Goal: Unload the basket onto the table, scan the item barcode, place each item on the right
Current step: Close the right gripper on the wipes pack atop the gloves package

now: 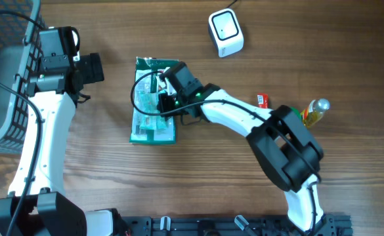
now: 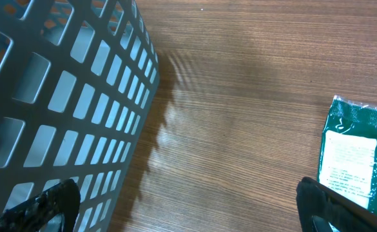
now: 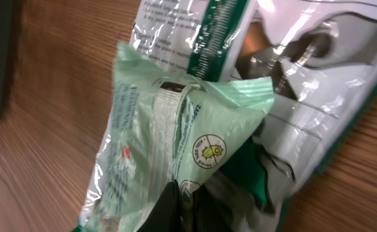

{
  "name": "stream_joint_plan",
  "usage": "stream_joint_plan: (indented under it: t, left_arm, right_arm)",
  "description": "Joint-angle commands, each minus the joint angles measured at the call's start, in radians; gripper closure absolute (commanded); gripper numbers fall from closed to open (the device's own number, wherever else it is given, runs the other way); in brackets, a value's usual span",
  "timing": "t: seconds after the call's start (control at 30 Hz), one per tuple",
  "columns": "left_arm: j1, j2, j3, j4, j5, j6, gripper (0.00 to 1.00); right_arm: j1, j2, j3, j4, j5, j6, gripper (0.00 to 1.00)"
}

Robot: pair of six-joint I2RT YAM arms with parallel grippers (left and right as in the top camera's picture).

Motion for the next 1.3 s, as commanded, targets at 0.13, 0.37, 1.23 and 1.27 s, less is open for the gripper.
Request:
stream_joint_plan:
  t: [0.13,0.37,1.23,1.27]
  left_arm:
    - [0.000,-0.002,0.002,0.002,-0.002,0.008,0.00]
    - [0.000,-0.002,0.002,0.002,-0.002,0.008,0.00]
    - [0.000,-0.002,0.002,0.002,-0.002,0.008,0.00]
    - [0.000,-0.002,0.002,0.002,-0.002,0.008,0.00]
  right_arm:
    - [-0.141,-0.286,-0.005,-0.262,0.115,0.067,0.96]
    - [-0.175,-0.220,-0.006,-0.444,0.183,0.068,0.95]
    - [-0.035,-0.092,0.012,-0.420,-0.024,0.190,0.85]
    - [-0.040,-0.111,0.012,-0.420,-0.023,0.176,0.83]
